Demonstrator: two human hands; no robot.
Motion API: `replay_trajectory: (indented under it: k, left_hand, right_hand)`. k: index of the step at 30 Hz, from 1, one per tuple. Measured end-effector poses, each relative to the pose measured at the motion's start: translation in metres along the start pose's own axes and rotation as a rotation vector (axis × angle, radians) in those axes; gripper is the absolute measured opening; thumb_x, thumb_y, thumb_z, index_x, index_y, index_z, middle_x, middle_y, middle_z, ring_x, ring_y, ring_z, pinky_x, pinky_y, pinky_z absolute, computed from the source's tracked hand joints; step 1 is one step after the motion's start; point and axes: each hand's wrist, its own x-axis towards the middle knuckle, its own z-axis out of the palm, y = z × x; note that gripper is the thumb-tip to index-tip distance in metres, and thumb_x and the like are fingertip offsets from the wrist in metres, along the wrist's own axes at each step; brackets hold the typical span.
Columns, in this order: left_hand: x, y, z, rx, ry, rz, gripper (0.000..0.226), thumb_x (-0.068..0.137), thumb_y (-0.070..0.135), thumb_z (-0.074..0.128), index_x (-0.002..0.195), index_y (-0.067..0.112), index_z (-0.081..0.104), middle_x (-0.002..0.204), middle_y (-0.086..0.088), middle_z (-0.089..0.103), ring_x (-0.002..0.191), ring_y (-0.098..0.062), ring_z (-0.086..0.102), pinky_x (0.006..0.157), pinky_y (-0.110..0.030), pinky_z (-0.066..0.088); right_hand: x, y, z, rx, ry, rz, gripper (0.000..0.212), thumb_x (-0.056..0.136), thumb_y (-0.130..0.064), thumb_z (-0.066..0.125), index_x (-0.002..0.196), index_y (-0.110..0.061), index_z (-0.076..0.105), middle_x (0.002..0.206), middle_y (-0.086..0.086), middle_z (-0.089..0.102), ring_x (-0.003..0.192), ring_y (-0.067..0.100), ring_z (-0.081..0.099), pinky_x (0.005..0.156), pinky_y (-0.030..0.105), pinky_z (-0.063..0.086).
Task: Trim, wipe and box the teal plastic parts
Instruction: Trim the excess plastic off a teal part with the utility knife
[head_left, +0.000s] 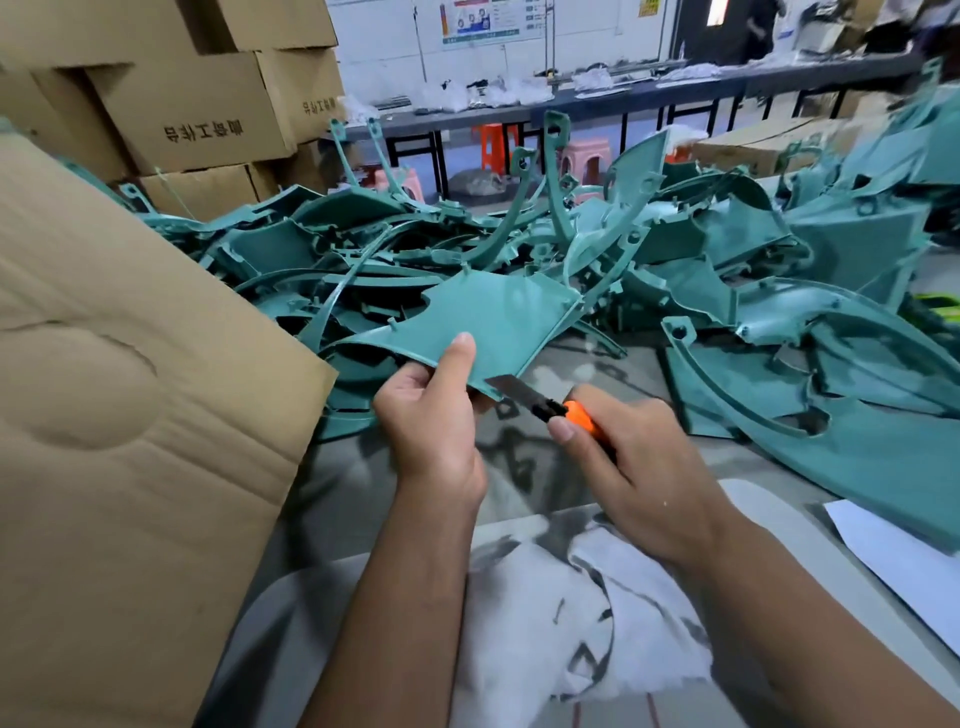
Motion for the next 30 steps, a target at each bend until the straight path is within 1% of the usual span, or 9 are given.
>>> replay_trajectory:
  k: [5, 10, 14, 17, 21, 23, 25, 27, 30]
  left_hand:
    - [-0.002, -0.005, -0.01, 0.013, 0.011, 0.006, 0.017, 0.093, 0.0, 0.07, 0.077, 0.007, 0.073, 0.098, -0.018, 0.077, 0.104, -0.039, 0.072, 0.095, -0.057, 0.057]
    - [-0.005, -0.007, -0.023, -0.001, -0.032, -0.04, 0.009, 0.094, -0.001, 0.067, 0.089, 0.003, 0.074, 0.092, -0.013, 0.079, 0.085, -0.026, 0.076, 0.072, -0.037, 0.062]
    - [-0.012, -0.007, -0.031, -0.031, -0.03, -0.101, 0.006, 0.094, -0.002, 0.066, 0.097, -0.002, 0.071, 0.096, -0.017, 0.078, 0.084, -0.029, 0.076, 0.067, -0.035, 0.063]
    - [-0.017, -0.006, -0.037, -0.058, -0.041, -0.119, 0.014, 0.095, -0.002, 0.064, 0.107, -0.004, 0.07, 0.105, -0.019, 0.077, 0.092, -0.031, 0.076, 0.073, -0.038, 0.064]
    - [-0.022, -0.003, -0.046, -0.091, -0.079, -0.098, 0.019, 0.096, 0.002, 0.061, 0.113, -0.002, 0.07, 0.11, -0.018, 0.076, 0.096, -0.029, 0.076, 0.075, -0.037, 0.063]
    - [-0.023, -0.005, -0.049, -0.053, -0.056, -0.091, 0.02, 0.096, 0.003, 0.063, 0.115, -0.002, 0.07, 0.111, -0.019, 0.075, 0.1, -0.033, 0.075, 0.079, -0.04, 0.063]
    - [-0.023, -0.007, -0.047, -0.046, -0.031, -0.1, 0.019, 0.096, 0.002, 0.063, 0.113, -0.002, 0.07, 0.111, -0.021, 0.075, 0.1, -0.034, 0.074, 0.083, -0.043, 0.063]
    - [-0.022, -0.008, -0.042, -0.054, -0.009, -0.109, 0.013, 0.095, 0.001, 0.064, 0.106, -0.001, 0.071, 0.109, -0.021, 0.076, 0.097, -0.034, 0.075, 0.082, -0.043, 0.063]
    - [-0.018, -0.01, -0.038, -0.063, 0.014, -0.12, 0.004, 0.094, 0.003, 0.068, 0.092, 0.001, 0.071, 0.104, -0.021, 0.076, 0.095, -0.036, 0.074, 0.081, -0.045, 0.062]
  right_hand:
    - [0.001, -0.002, 0.001, -0.073, -0.013, 0.04, 0.042, 0.106, -0.052, 0.038, 0.078, -0.022, 0.042, 0.054, -0.006, 0.045, 0.047, 0.014, 0.043, 0.048, 0.042, 0.037]
    - [0.003, 0.008, -0.006, -0.178, 0.037, 0.101, 0.04, 0.108, -0.052, 0.038, 0.077, -0.026, 0.042, 0.054, -0.008, 0.047, 0.045, 0.01, 0.044, 0.046, 0.035, 0.037]
    - [0.004, 0.016, -0.008, -0.273, 0.147, 0.137, 0.039, 0.108, -0.046, 0.043, 0.075, -0.027, 0.039, 0.051, -0.01, 0.043, 0.043, 0.008, 0.041, 0.044, 0.027, 0.026]
    - [0.003, 0.031, -0.012, -0.31, 0.192, 0.256, 0.04, 0.108, -0.044, 0.046, 0.072, -0.027, 0.039, 0.053, -0.007, 0.046, 0.045, 0.013, 0.044, 0.046, 0.028, 0.027]
    - [0.003, 0.047, -0.023, -0.355, 0.132, 0.517, 0.042, 0.106, -0.048, 0.047, 0.074, -0.021, 0.05, 0.06, 0.004, 0.056, 0.053, 0.024, 0.052, 0.051, 0.034, 0.036]
    - [0.003, 0.042, -0.023, -0.267, 0.262, 0.434, 0.041, 0.107, -0.044, 0.047, 0.073, -0.021, 0.048, 0.057, 0.003, 0.053, 0.05, 0.021, 0.05, 0.048, 0.035, 0.036]
    - [0.004, 0.028, -0.02, -0.135, 0.264, 0.248, 0.037, 0.109, -0.038, 0.048, 0.075, -0.023, 0.047, 0.055, -0.002, 0.05, 0.044, 0.011, 0.045, 0.043, 0.028, 0.037]
    - [0.003, 0.012, -0.011, -0.035, 0.1, 0.083, 0.033, 0.109, -0.036, 0.047, 0.079, -0.025, 0.049, 0.056, -0.009, 0.05, 0.043, 0.01, 0.047, 0.04, 0.02, 0.035]
    - [0.0, 0.0, 0.0, -0.016, -0.11, -0.016, 0.032, 0.107, -0.042, 0.047, 0.082, -0.023, 0.051, 0.058, -0.006, 0.054, 0.047, 0.014, 0.05, 0.045, 0.036, 0.042]
